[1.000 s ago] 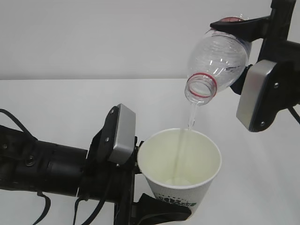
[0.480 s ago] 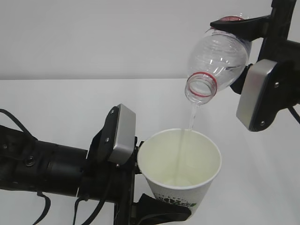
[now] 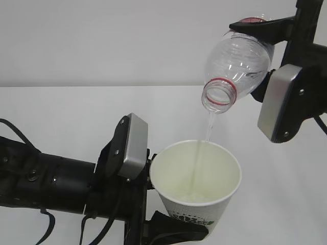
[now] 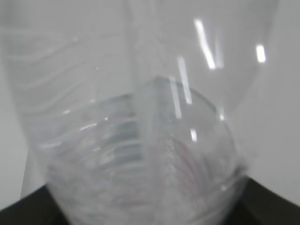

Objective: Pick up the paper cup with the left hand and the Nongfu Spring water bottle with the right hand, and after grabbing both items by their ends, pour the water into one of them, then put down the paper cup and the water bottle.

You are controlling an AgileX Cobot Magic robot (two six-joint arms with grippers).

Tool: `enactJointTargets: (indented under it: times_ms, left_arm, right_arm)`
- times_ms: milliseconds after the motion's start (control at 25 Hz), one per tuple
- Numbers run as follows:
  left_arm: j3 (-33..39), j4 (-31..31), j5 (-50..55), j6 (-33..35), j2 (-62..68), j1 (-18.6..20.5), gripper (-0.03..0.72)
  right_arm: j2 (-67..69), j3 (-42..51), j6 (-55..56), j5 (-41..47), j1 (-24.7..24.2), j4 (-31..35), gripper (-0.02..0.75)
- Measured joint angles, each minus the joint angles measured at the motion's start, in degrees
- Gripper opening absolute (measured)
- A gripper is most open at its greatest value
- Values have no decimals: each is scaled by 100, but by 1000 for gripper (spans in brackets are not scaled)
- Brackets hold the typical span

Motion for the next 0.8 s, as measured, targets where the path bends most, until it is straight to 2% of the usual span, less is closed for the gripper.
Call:
enactJointTargets:
  times_ms: [800]
  left_arm:
    - [0,-20,0,-2,0,0,533]
  right_arm:
    - [0,0,-7,-83,0,23,463]
